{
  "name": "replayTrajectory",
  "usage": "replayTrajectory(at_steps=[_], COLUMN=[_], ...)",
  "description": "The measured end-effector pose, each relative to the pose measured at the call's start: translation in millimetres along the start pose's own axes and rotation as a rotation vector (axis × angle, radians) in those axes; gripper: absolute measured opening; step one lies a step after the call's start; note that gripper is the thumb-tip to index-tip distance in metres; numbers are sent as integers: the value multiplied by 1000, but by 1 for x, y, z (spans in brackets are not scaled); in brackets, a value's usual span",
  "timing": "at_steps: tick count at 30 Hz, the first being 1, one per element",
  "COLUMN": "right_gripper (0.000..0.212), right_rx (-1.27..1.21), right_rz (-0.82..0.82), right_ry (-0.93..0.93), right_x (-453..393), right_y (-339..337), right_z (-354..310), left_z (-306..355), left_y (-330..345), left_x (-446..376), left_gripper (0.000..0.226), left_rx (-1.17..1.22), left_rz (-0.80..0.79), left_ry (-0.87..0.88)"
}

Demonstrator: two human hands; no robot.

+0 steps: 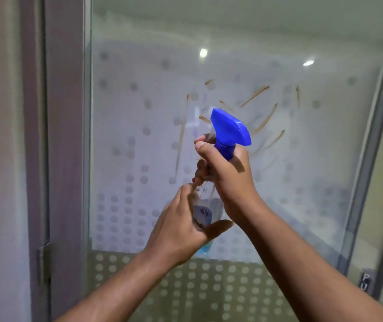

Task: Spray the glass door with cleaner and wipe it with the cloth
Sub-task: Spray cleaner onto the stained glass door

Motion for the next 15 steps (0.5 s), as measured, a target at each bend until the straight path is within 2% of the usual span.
replayTrajectory(at_steps=[6, 8, 12, 15], right_gripper=[26, 29, 29, 28], right_rx=[195, 270, 404, 473], right_rz=[124, 150, 201, 231], right_ry=[-65, -57, -36, 1], right_x=[-33, -43, -65, -81], right_y=[-1, -3, 0, 5], right_z=[-34, -39, -47, -53], left_z=[20, 13, 3, -5], left_y=[-64, -95, -158, -185], left_x=[-34, -51, -95, -125], left_gripper=[109, 123, 142, 150], left_rx=[-343, -522, -812, -880], left_rz=[7, 56, 125, 77], left_ry=[280, 321, 225, 71])
Point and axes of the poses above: each hand's wrist, its own x-axis away from the middle knuckle, its own y-axis out of the palm, z = x × y, the point moved 9 cm from there along -x, towards the middle knuckle, and after that the axes turned 10 degrees about -z, right-handed, at the moved point
